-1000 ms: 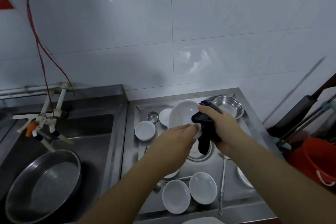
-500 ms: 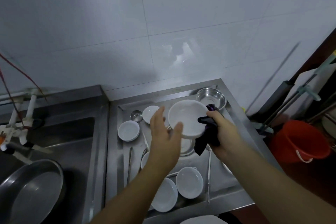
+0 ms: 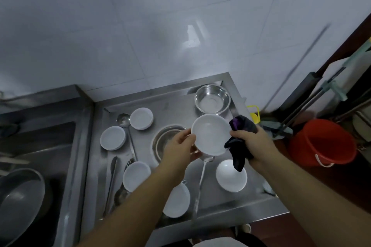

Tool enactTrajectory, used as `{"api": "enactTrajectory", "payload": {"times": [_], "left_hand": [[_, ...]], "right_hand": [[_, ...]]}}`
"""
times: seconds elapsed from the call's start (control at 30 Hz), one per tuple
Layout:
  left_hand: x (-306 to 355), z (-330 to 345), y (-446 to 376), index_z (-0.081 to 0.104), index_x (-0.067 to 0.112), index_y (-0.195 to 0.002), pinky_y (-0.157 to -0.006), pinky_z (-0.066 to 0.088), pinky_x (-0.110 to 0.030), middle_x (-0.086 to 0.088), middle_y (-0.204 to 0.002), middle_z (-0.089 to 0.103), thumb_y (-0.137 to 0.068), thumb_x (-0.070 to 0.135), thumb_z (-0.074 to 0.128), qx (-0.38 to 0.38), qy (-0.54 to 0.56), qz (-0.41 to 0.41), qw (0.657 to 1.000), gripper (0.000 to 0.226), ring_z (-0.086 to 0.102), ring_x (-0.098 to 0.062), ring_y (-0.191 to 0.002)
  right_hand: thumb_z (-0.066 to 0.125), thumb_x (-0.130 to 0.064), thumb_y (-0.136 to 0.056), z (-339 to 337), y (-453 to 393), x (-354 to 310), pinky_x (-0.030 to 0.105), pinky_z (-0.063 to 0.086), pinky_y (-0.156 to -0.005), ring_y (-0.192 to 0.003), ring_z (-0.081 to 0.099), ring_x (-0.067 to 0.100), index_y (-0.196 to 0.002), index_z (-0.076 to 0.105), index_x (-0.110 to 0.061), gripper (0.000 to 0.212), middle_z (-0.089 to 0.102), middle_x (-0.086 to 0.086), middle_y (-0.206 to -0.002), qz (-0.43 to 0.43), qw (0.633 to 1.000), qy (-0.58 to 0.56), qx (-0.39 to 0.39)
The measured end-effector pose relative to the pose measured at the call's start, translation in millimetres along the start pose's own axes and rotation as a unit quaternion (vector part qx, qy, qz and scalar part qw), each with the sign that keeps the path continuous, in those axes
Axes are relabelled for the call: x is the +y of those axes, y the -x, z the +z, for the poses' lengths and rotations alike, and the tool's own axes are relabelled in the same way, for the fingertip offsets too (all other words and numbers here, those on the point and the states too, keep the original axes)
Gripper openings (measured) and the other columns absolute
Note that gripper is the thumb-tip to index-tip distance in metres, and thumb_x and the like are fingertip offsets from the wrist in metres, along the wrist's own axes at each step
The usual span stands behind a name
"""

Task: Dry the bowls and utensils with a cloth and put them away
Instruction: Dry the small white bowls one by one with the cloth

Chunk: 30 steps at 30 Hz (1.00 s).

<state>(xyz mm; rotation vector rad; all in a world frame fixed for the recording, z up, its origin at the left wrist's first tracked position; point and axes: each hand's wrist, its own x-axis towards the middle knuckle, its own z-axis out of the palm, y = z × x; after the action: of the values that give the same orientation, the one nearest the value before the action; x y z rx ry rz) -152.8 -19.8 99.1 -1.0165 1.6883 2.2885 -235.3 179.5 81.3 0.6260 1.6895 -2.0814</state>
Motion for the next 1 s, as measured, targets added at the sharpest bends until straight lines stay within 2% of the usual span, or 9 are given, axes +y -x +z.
{"api": "enactTrajectory", "payload": {"times": [0.13,0.3,0.4,0.47,0.57,0.8,0.87,0.93,1.0], "left_hand": [[-25.1,61.0,-20.0,0.072,0.022,-0.12,-0.084,0.067,-0.042,-0.013,-0.118,0.075,-0.107,0.013,0.057,0.02,-0.01,-0.036,0.999,0.022,0.073,-0.036,-0.11],[-62.4,116.4,-44.7,0.07,0.019,-0.123,-0.083,0.066,-0.039,-0.014,-0.122,0.073,-0.108,0.011,0.054,0.038,0.0,-0.098,0.994,0.023,0.073,-0.033,-0.11],[-87.3,135.6,-59.1,0.066,0.016,-0.124,-0.08,0.066,-0.038,-0.014,-0.126,0.068,-0.106,0.009,0.055,0.066,0.004,-0.135,0.989,0.022,0.069,-0.035,-0.114],[-100.2,142.7,-70.0,0.064,0.014,-0.12,-0.079,0.066,-0.038,-0.016,-0.127,0.064,-0.105,0.01,0.057,0.088,-0.008,-0.154,0.984,0.018,0.068,-0.035,-0.114],[-113.0,144.8,-91.3,0.062,0.015,-0.118,-0.081,0.067,-0.041,-0.015,-0.125,0.064,-0.103,0.01,0.059,0.099,-0.033,-0.177,0.979,0.016,0.069,-0.035,-0.112],[-119.3,125.9,-156.7,0.067,0.015,-0.107,-0.079,0.067,-0.047,-0.014,-0.113,0.07,-0.092,0.012,0.062,0.115,-0.125,-0.158,0.973,0.017,0.073,-0.032,-0.099],[-119.4,117.4,-176.4,0.07,0.021,-0.101,-0.072,0.062,-0.039,-0.013,-0.107,0.074,-0.092,0.014,0.06,0.128,-0.196,-0.147,0.961,0.015,0.074,-0.033,-0.093],[-120.0,108.9,-193.1,0.071,0.025,-0.096,-0.061,0.058,-0.03,-0.004,-0.1,0.075,-0.094,0.016,0.06,0.129,-0.254,-0.13,0.95,0.014,0.072,-0.023,-0.085],[-122.0,100.9,-207.7,0.073,0.023,-0.099,-0.061,0.057,-0.025,0.001,-0.098,0.075,-0.095,0.014,0.061,0.131,-0.287,-0.119,0.942,0.016,0.07,-0.015,-0.084]], "right_hand": [[0.079,0.005,-0.083,-53.7,-47.1,-4.5,0.042,0.058,-0.067,-0.074,0.069,0.031,-0.114,0.069,-0.001,0.033,0.07,0.018,-0.09,0.016,0.999,0.036,0.009],[0.078,0.004,-0.082,-115.3,-91.8,7.2,0.049,0.055,-0.071,-0.076,0.066,0.035,-0.103,0.068,0.003,0.024,0.067,0.024,-0.088,0.055,0.994,0.09,0.019],[0.082,0.002,-0.079,-137.9,-110.2,18.9,0.056,0.06,-0.075,-0.084,0.072,0.041,-0.104,0.07,-0.006,0.029,0.073,0.025,-0.096,0.068,0.987,0.141,0.042],[0.083,0.001,-0.079,-145.8,-119.8,25.5,0.052,0.061,-0.072,-0.087,0.073,0.038,-0.109,0.069,-0.011,0.035,0.073,0.019,-0.098,0.079,0.982,0.165,0.046],[0.082,-0.002,-0.076,-148.9,-133.0,36.9,0.035,0.052,-0.065,-0.083,0.071,0.03,-0.101,0.068,-0.02,0.034,0.072,0.009,-0.092,0.07,0.974,0.206,0.059],[0.079,-0.014,-0.068,-117.9,-167.4,61.5,0.034,0.048,-0.07,-0.082,0.065,0.023,-0.091,0.059,-0.029,0.034,0.067,-0.003,-0.087,0.054,0.958,0.269,0.084],[0.08,-0.015,-0.069,-105.7,-178.2,68.1,0.033,0.046,-0.071,-0.08,0.062,0.019,-0.095,0.058,-0.029,0.037,0.064,-0.006,-0.087,0.047,0.955,0.28,0.086],[0.08,-0.014,-0.072,-94.5,-188.6,74.3,0.03,0.042,-0.064,-0.074,0.058,0.011,-0.098,0.056,-0.026,0.037,0.06,-0.009,-0.085,0.043,0.95,0.297,0.089],[0.078,-0.013,-0.073,-85.2,-197.4,79.2,0.027,0.038,-0.057,-0.069,0.053,0.003,-0.095,0.053,-0.026,0.036,0.057,-0.01,-0.081,0.043,0.944,0.313,0.094]]}}
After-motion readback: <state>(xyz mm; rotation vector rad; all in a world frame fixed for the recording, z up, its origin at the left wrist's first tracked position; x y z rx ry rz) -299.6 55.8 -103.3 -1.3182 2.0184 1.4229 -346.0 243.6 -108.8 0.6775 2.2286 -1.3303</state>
